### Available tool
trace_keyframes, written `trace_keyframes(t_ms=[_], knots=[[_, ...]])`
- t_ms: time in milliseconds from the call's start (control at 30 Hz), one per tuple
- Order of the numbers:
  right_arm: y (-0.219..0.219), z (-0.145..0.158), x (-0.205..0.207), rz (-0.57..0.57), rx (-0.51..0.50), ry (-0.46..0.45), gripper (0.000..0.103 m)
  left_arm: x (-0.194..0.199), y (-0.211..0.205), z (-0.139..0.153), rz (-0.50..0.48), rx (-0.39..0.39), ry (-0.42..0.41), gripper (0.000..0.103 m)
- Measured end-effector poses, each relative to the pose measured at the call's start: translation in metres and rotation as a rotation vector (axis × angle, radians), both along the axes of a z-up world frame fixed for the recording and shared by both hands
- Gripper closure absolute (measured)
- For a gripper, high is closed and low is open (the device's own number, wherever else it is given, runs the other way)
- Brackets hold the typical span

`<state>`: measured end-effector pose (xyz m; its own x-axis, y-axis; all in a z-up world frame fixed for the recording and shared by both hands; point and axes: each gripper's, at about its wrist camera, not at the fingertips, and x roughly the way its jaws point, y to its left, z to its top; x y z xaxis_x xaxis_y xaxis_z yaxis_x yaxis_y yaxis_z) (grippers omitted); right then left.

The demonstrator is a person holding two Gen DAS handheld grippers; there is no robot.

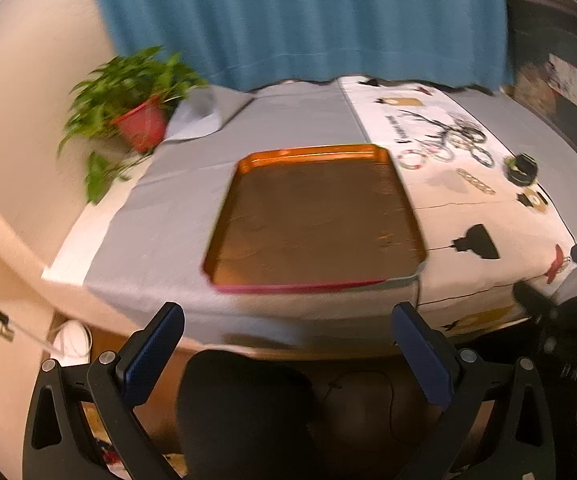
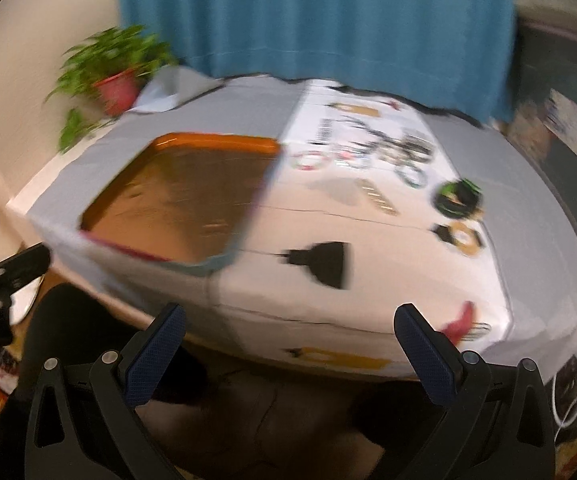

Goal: Organize jewelry
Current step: 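Grasp the green-black smartwatch with the right tool while the left tool grasps the silver pearl pin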

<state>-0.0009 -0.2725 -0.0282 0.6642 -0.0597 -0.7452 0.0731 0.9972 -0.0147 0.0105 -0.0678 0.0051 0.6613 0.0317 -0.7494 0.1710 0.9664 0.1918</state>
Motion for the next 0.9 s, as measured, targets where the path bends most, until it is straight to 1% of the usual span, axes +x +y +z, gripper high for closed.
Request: trace_keyframes(t_ms=[200, 267, 333, 467, 533, 567, 667, 700, 800, 900], knots=[[-0.102, -0.012, 0.015, -0.213, 0.059, -0.012, 0.0, 0.029, -0.069, -0.003, -0.103, 0.028, 0.047, 0.0], [-0.136, -0.016, 0.019, -0.268, 0.073, -0.03, 0.0, 0.043, -0.096, -0.003, -0.139, 0.042, 0.061, 0.0], [-0.165, -0.019, 0.026, -0.301, 0.084, -0.044, 0.0, 0.057, -0.124, -0.004, -0.171, 0.034, 0.067, 0.0], [-0.203, -0.024, 0.049, -0.299, 0.113, -0.063, 0.0, 0.096, -0.176, -0.011, -0.22, -0.002, 0.104, 0.0], [-0.219, -0.026, 0.066, -0.297, 0.133, -0.077, 0.0, 0.121, -0.199, -0.021, -0.23, -0.025, 0.145, 0.0], [-0.225, -0.026, 0.073, -0.296, 0.135, -0.083, 0.0, 0.132, -0.208, -0.026, -0.226, -0.024, 0.169, 0.0], [-0.229, -0.028, 0.098, -0.276, 0.11, -0.085, 0.0, 0.164, -0.233, -0.046, -0.213, -0.027, 0.231, 0.0], [-0.228, -0.031, 0.108, -0.255, 0.098, -0.077, 0.0, 0.173, -0.241, -0.053, -0.203, -0.014, 0.244, 0.0], [-0.226, -0.039, 0.137, -0.187, 0.028, -0.039, 0.0, 0.193, -0.256, -0.071, -0.185, 0.009, 0.278, 0.0], [-0.228, -0.043, 0.151, -0.187, -0.009, -0.041, 0.0, 0.209, -0.265, -0.087, -0.163, -0.007, 0.321, 0.0]])
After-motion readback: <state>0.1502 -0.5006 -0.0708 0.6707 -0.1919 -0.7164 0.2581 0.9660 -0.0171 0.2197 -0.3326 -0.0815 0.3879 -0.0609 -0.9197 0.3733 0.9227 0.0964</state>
